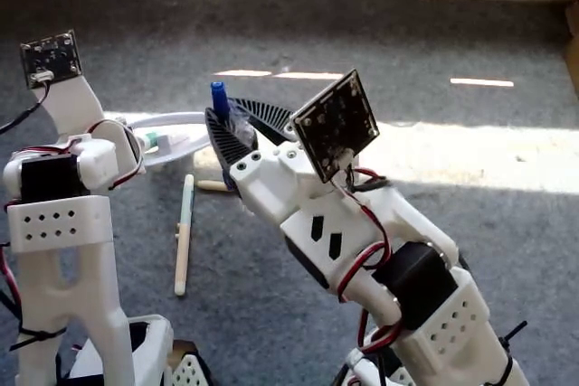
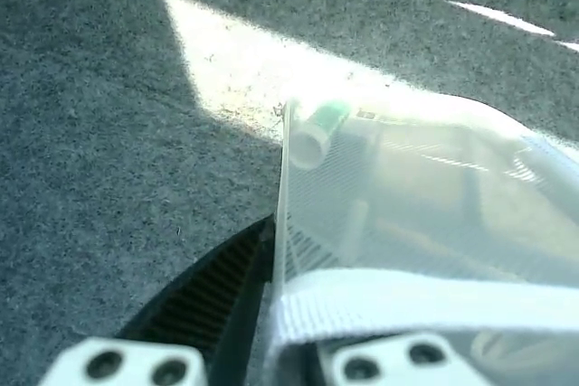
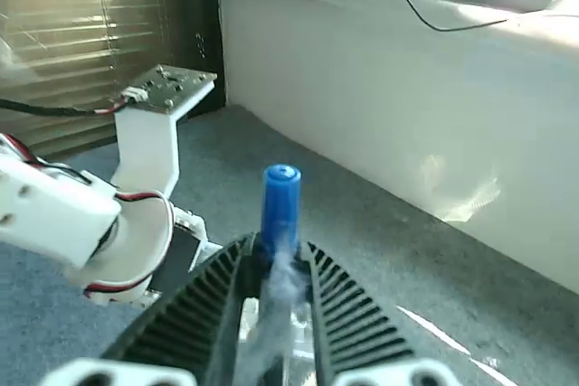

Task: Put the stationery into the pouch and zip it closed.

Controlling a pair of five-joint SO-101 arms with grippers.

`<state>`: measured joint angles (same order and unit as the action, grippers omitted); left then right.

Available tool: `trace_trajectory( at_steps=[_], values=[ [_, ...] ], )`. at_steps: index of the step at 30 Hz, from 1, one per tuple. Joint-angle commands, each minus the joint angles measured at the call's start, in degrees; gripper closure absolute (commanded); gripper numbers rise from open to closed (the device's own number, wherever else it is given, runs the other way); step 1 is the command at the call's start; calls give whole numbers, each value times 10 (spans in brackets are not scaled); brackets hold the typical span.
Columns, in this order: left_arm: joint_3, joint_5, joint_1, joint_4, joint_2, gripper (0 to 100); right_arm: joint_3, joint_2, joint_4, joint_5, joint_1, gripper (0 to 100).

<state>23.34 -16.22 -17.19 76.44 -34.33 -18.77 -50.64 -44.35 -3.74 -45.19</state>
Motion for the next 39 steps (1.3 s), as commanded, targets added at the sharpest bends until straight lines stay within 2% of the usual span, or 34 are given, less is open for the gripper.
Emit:
trace_trajectory(
  at_steps=[1,16,29,37,39],
  values=[
    [-16,16,0,-8,1,992,17,-15,53,5,-18,984],
    [-138,48,26,76,7,992,10,-9,283,1,-29,984],
    [-142,48,26,78,7,992,7,58,302,4,-27,984],
    [-122,50,26,74,8,992,-73,57,307,1,-24,984],
    [-120,50,26,74,8,992,-96,57,343,1,-24,984]
  ],
)
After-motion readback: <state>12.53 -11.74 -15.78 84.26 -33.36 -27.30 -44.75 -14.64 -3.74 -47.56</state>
